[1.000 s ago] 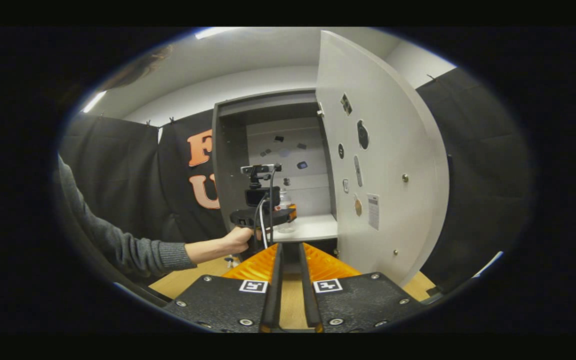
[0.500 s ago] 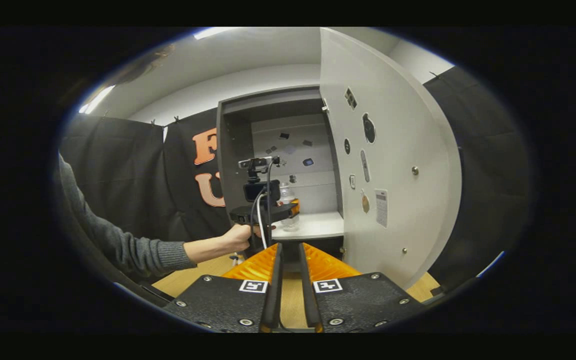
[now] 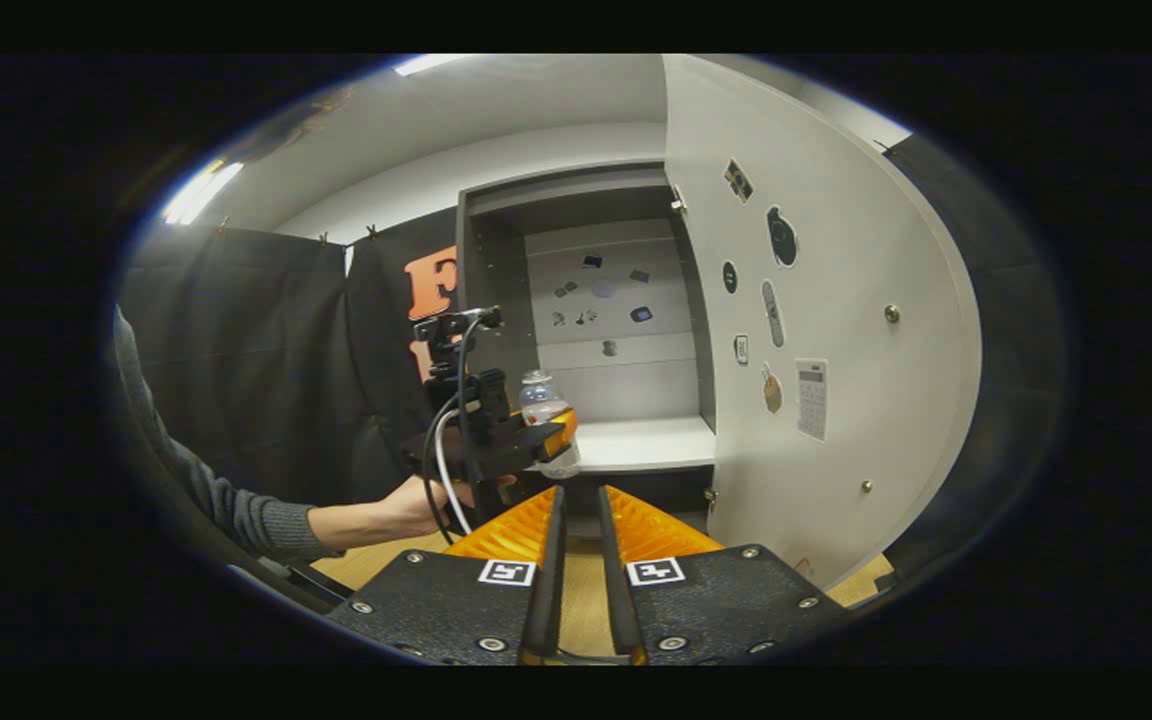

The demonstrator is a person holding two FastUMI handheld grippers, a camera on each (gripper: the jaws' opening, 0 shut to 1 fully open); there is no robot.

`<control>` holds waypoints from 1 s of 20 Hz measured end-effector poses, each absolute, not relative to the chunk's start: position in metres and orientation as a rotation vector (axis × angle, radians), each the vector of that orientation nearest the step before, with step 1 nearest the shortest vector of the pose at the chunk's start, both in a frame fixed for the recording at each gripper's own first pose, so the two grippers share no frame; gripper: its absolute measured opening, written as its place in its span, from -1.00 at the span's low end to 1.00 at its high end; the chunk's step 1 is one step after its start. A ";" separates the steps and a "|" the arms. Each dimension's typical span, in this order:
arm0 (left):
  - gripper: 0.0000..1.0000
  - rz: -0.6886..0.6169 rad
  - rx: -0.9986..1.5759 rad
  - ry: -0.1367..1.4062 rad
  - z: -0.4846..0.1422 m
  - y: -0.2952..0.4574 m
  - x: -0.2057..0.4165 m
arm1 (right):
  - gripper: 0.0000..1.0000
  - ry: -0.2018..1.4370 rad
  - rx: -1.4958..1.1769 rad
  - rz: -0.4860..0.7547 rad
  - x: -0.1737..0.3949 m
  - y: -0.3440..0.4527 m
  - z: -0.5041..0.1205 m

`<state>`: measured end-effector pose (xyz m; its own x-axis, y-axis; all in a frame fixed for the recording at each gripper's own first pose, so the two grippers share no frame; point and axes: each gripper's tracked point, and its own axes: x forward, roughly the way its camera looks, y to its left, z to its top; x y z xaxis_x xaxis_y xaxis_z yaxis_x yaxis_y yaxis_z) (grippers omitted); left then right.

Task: Open the cabinet door with the right hand, grasp the bottle in the cabinet with the left hand and place it on the coaster, then close the cabinet door with the right hand.

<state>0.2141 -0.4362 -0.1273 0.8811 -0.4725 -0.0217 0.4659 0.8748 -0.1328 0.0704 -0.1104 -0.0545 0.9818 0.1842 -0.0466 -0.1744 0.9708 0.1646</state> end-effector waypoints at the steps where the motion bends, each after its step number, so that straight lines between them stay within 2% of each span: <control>1: 0.67 -0.480 -0.115 0.052 -0.130 -0.424 0.205 | -0.68 0.065 0.167 0.184 0.069 -0.109 -0.057; 2: 0.65 -0.476 -0.105 0.056 -0.135 -0.413 0.194 | -0.61 0.070 0.178 0.190 0.068 -0.105 -0.059; 4: 0.66 -0.452 -0.084 0.055 -0.147 -0.391 0.175 | -0.61 0.074 0.195 0.204 0.064 -0.097 -0.060; 5: 0.69 -0.447 -0.072 0.045 -0.150 -0.381 0.165 | -0.68 0.079 0.199 0.208 0.060 -0.094 -0.062; 6: 0.66 -0.444 -0.072 0.039 -0.156 -0.373 0.153 | -0.61 0.086 0.202 0.215 0.057 -0.090 -0.064; 8: 0.65 -0.425 -0.081 0.062 -0.174 -0.355 0.132 | -0.61 0.091 0.202 0.228 0.048 -0.082 -0.069; 9: 0.65 -0.412 -0.074 0.078 -0.183 -0.348 0.124 | -0.70 0.099 0.207 0.231 0.045 -0.081 -0.071; 11: 0.65 -0.375 -0.067 0.101 -0.201 -0.329 0.110 | -0.61 0.110 0.224 0.241 0.037 -0.074 -0.075; 15: 0.67 -0.320 -0.059 0.136 -0.236 -0.301 0.089 | -0.58 0.152 0.234 0.258 0.021 -0.065 -0.090; 16: 0.63 -0.309 -0.055 0.154 -0.247 -0.296 0.084 | -0.68 0.163 0.234 0.259 0.019 -0.064 -0.094; 18: 0.66 -0.296 -0.043 0.185 -0.272 -0.290 0.074 | -0.40 0.187 0.236 0.260 0.014 -0.060 -0.103; 19: 0.66 -0.289 -0.036 0.196 -0.281 -0.287 0.069 | -0.53 0.199 0.240 0.263 0.013 -0.058 -0.108; 20: 0.66 -0.284 -0.034 0.204 -0.292 -0.284 0.062 | -0.50 0.212 0.240 0.268 0.010 -0.056 -0.114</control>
<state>0.0618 -0.2843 -0.2920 0.9395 -0.2816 -0.1951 0.2747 0.9595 -0.0621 0.0104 -0.0556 -0.1138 0.9425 0.2850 -0.1745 -0.2349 0.9363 0.2609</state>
